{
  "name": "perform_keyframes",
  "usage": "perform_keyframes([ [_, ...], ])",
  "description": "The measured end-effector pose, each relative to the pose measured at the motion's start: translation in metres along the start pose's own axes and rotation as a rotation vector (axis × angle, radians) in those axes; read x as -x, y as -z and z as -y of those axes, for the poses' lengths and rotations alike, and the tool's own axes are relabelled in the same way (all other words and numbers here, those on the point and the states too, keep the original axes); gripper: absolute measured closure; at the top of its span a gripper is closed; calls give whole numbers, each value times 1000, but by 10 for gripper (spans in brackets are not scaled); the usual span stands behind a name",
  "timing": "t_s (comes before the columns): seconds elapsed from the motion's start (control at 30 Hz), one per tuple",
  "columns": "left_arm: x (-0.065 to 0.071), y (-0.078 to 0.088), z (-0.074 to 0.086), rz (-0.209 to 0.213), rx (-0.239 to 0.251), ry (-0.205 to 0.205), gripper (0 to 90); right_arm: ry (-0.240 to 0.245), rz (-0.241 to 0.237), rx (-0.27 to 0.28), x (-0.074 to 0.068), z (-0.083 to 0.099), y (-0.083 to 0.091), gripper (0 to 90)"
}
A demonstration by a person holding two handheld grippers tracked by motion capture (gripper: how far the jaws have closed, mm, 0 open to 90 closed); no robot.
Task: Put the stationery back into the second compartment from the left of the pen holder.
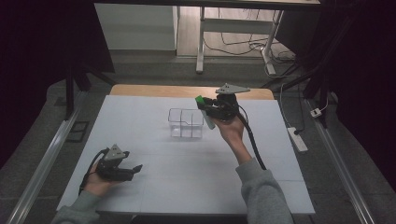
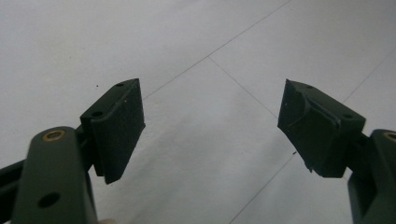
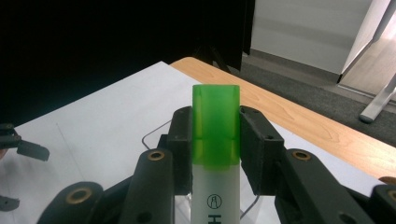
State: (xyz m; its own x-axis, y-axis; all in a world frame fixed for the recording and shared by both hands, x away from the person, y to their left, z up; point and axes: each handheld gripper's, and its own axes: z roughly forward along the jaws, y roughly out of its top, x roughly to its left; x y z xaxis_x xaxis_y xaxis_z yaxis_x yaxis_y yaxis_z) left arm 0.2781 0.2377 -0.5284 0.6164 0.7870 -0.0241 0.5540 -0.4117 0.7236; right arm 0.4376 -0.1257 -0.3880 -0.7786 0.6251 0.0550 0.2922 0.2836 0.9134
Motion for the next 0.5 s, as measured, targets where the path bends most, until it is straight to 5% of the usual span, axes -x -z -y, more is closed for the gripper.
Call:
perform_keyframes([
  [0.5,0,0,0,2,1,-3,221,-1,-1,7,0,-8,-13,662],
])
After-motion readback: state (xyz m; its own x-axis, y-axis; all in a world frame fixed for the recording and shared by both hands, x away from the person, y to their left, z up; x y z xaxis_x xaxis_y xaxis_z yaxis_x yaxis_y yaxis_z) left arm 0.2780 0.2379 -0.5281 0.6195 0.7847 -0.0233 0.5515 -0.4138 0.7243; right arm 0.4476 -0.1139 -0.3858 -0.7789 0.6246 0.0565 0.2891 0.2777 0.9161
